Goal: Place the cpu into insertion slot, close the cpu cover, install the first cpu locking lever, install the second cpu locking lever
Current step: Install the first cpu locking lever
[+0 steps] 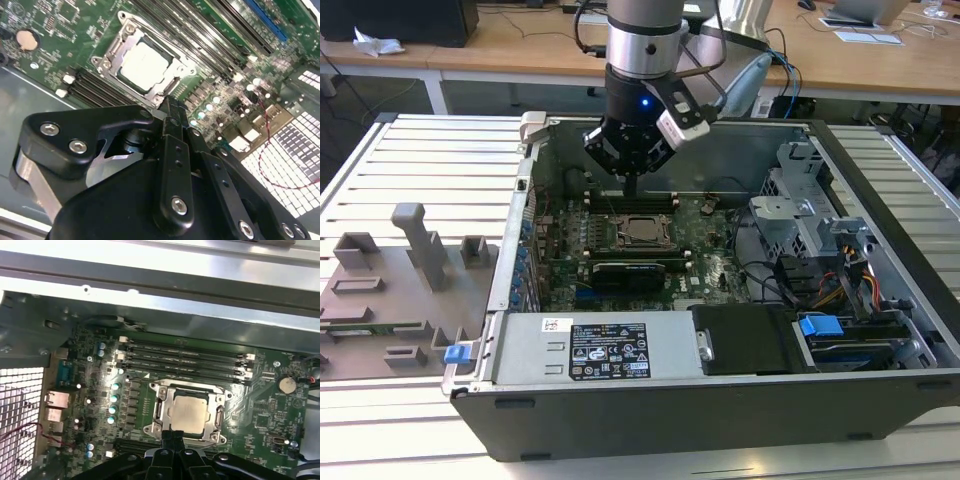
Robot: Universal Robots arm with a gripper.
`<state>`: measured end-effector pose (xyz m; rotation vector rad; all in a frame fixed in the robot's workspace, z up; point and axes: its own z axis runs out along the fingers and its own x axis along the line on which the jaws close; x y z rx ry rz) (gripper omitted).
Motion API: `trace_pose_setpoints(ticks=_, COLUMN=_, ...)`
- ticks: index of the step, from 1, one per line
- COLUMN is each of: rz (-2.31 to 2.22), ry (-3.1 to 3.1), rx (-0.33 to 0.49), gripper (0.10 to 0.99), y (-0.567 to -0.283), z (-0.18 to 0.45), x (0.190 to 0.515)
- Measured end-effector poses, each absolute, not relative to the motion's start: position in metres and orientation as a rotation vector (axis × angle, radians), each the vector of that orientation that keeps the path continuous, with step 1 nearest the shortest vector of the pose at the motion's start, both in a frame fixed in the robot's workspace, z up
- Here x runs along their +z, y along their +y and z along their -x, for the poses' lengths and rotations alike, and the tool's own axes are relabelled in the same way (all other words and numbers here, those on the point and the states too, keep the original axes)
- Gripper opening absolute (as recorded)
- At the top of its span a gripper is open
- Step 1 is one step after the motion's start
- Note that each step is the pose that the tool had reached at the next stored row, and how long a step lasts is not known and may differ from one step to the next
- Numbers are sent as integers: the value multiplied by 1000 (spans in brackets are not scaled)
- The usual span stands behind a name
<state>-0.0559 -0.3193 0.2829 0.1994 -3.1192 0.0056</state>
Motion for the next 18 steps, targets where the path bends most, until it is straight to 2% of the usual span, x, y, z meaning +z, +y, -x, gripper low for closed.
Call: trace_pose_setpoints(ticks=18, rz=-199, ry=-3120, rx=6, gripper=106, y=-319, z=82, x=282)
